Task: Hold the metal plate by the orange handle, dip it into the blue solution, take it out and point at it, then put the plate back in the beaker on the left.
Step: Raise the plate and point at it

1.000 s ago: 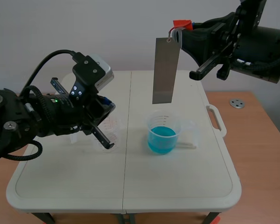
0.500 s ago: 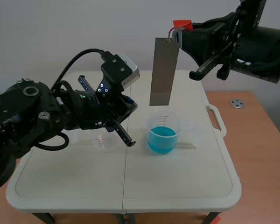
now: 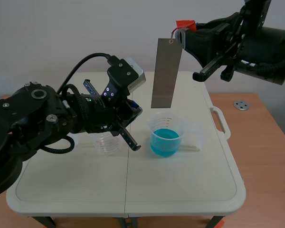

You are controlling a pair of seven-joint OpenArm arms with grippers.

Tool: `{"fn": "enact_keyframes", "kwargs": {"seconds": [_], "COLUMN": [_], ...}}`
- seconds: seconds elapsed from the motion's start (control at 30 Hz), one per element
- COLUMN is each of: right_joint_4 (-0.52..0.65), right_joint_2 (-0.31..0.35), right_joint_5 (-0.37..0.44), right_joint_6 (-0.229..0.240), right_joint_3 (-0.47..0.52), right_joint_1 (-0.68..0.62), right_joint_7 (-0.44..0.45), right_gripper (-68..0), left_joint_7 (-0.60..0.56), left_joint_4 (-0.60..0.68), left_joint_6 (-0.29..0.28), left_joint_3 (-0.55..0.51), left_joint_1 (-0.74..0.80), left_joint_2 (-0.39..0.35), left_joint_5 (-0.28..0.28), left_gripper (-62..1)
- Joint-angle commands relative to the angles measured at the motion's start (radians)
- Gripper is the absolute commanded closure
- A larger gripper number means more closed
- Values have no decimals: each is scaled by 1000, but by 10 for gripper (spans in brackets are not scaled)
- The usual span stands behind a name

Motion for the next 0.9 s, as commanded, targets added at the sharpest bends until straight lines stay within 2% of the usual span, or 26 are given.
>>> {"fn": "enact_keyframes", "kwargs": {"seconds": [0.0, 0.4, 0.67, 0.87], "right_joint_4": [19, 19, 19, 19], "right_joint_2": [16, 16, 16, 16], "right_joint_5": [15, 15, 15, 15], "right_joint_6": [0, 0, 0, 0], "right_joint_3": [10, 10, 10, 10], "right_joint_1": [14, 15, 15, 15], "right_joint_7": [15, 15, 16, 16], "right_gripper": [-15, -15, -15, -15], "left_joint_7": [-10, -10, -15, -14], "left_joint_4": [19, 19, 66, 178], "left_joint_6": [5, 10, 100, 146], "left_joint_3": [-4, -5, -84, -176], "left_joint_1": [-14, -12, 56, 148], "left_joint_2": [3, 0, -21, -107], "left_joint_5": [-3, -3, 24, 24], "left_gripper": [-27, -27, -27, -27]}}
